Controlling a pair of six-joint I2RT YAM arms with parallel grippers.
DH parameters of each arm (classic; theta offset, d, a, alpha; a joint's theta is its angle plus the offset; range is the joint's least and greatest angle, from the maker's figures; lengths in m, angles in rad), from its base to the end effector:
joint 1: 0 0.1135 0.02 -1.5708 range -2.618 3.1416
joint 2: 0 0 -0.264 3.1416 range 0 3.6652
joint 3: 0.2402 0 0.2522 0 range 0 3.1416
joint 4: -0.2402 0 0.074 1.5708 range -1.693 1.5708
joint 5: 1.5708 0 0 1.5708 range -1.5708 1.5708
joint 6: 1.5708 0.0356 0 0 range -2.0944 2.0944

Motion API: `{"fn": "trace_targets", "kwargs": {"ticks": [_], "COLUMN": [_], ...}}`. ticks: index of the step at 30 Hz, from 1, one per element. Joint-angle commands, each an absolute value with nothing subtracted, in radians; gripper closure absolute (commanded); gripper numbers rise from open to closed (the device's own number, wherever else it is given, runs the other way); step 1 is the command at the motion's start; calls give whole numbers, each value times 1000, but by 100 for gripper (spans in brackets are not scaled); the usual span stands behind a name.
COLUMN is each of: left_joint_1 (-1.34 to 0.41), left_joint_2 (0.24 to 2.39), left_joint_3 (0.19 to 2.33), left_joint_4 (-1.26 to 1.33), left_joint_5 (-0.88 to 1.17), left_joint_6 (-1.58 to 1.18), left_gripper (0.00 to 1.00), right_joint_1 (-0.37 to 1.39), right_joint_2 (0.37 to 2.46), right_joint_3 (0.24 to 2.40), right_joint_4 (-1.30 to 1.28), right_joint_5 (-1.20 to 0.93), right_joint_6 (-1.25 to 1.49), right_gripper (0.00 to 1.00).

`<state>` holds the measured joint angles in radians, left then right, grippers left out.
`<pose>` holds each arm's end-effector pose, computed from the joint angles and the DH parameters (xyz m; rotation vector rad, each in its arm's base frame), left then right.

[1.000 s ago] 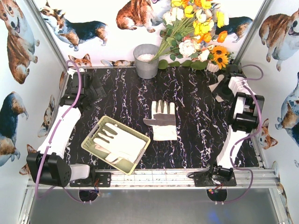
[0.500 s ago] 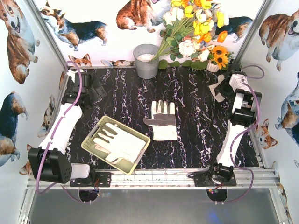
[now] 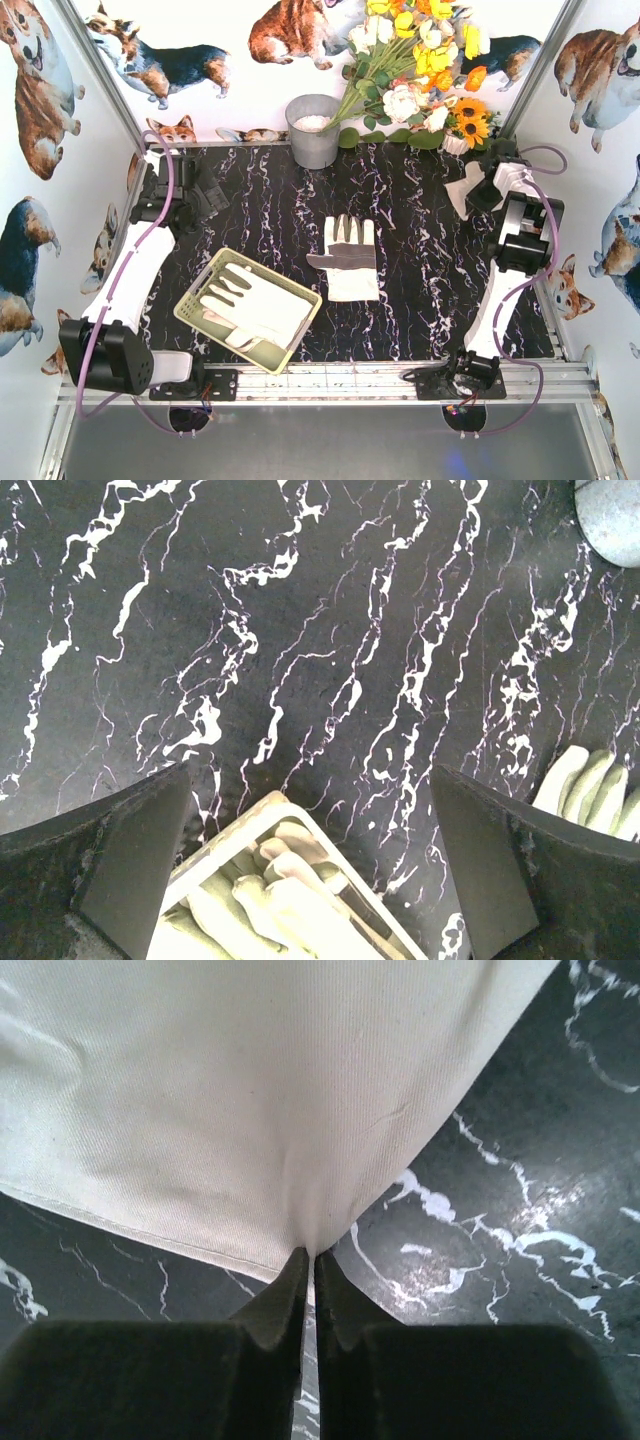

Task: Put the gloves into the storage basket
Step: Move the glove to the center of the board.

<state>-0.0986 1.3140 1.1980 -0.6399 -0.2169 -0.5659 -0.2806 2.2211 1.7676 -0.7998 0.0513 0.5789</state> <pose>0.2817 -0.0202 0.3255 -0.6387 2.2162 -0.0872 0.4420 -0.1293 0.1662 1.1855 2.5588 -0.0045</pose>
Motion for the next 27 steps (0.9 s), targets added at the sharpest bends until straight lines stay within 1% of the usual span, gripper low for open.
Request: {"fn": "trace_targets", "kwargs": {"ticks": [1, 5, 10, 14, 15, 22, 27], "left_joint_1": [-88, -90, -89, -90, -89, -89, -89], "left_joint_2": [1273, 1248, 1186, 1141, 1126, 1091, 1082], "left_joint_3": [1217, 1203, 1178, 1155, 1145, 1123, 1122], "left_joint_4": [-678, -673, -683, -703, -715, -741, -735], "left_joint_5": [-161, -91, -54, -1, 20, 84, 127], "left_joint_6": [-539, -509, -459, -427, -416, -384, -386], "left_gripper": [1, 1, 1, 0, 0, 0, 0], "right_joint_1": [-257, -228, -168, -116, -92, 24, 93], "right_joint_2": [2169, 2129, 2044, 1940, 1897, 1707, 1579], "right_joint_3": [1669, 1628, 1558, 1438, 1376, 1129, 1016], "right_joint_4": [-789, -810, -848, -831, -819, -765, -757], "right_joint_5": [-21, -27, -14, -30, -37, -57, -50], "right_joint_6": [572, 554, 528, 557, 570, 660, 710], "right_gripper": [99, 100, 100, 100, 100, 99, 98]}}
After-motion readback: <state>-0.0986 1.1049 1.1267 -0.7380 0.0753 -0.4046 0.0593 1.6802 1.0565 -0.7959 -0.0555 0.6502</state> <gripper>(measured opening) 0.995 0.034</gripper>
